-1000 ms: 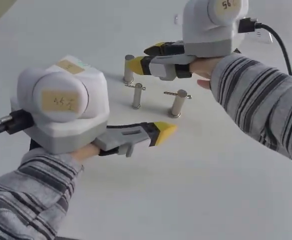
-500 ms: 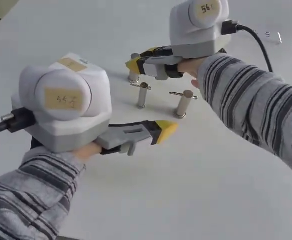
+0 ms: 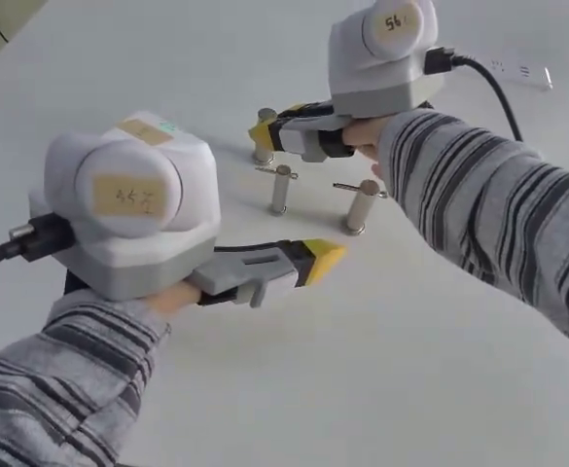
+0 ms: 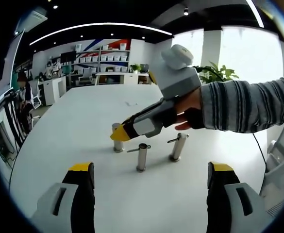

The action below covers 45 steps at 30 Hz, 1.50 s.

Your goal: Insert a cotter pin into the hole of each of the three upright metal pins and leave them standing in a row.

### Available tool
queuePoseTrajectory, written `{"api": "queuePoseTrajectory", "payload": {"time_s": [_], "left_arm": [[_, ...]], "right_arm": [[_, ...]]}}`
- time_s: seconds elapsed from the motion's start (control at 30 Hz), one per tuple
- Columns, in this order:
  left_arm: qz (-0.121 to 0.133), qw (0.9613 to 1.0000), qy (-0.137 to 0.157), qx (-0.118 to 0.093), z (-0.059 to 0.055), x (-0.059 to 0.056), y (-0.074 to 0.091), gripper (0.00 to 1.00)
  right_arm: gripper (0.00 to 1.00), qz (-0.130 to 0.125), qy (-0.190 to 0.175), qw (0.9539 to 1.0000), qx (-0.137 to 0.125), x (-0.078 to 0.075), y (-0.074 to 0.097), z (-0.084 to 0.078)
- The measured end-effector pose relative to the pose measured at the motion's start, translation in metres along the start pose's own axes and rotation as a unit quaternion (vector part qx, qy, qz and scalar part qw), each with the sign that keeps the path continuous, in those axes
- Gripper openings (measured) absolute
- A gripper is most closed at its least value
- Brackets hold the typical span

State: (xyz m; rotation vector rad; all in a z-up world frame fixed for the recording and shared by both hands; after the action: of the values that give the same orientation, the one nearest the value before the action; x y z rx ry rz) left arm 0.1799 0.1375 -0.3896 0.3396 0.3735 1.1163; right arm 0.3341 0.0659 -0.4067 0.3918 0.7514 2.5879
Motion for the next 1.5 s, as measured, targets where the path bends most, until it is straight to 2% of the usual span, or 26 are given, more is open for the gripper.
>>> {"api": "queuePoseTrajectory", "payload": {"time_s": [0.3,0.63,0.73,0.83,1.1,1.27,1.5], "left_arm": [[-0.001,1.0,-0.001,0.003,-0.001,0.0,-0.001,0.96],[0.008,1.0,-0.003,0.002,-0.001,0.002,-0.001,0.95],[0.007,0.9999,-0.007,0.005,-0.002,0.002,-0.001,0.95],[0.005,0.9999,-0.007,0.005,-0.002,0.001,-0.001,0.95],[0.003,0.9999,-0.013,0.004,-0.001,-0.001,-0.001,0.97],[-0.008,0.9999,-0.015,0.002,0.0,-0.005,-0.001,0.99],[-0.011,0.9995,-0.029,0.0,0.002,-0.008,0.0,0.99]], "right_arm": [[0.1,0.002,0.001,1.0,0.001,-0.001,-0.001,0.0],[0.08,0.006,0.023,0.9997,0.001,-0.004,0.003,0.001],[0.08,0.0,0.032,0.9995,0.006,-0.005,0.005,0.0],[0.08,-0.007,0.034,0.9993,0.013,-0.006,0.014,-0.001],[0.08,-0.026,0.032,0.9991,0.013,-0.015,0.04,-0.008],[0.08,-0.042,0.028,0.9986,0.018,-0.024,0.061,-0.02],[0.08,-0.058,0.03,0.9976,0.022,-0.033,0.09,-0.036]]}}
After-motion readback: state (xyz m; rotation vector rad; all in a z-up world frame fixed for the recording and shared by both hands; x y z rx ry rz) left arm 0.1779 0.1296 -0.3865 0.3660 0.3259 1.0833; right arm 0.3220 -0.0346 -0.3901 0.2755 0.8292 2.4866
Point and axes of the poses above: the centre of the closed fingertips' face, and the gripper's own axes: y roughly backward along the fingers, x roughly to its left, z roughly out of its top, the point moved 9 cm from there along y, roughly backward along the fingers, and after that the axes turned 1 degree about z, right-handed, at the moved point
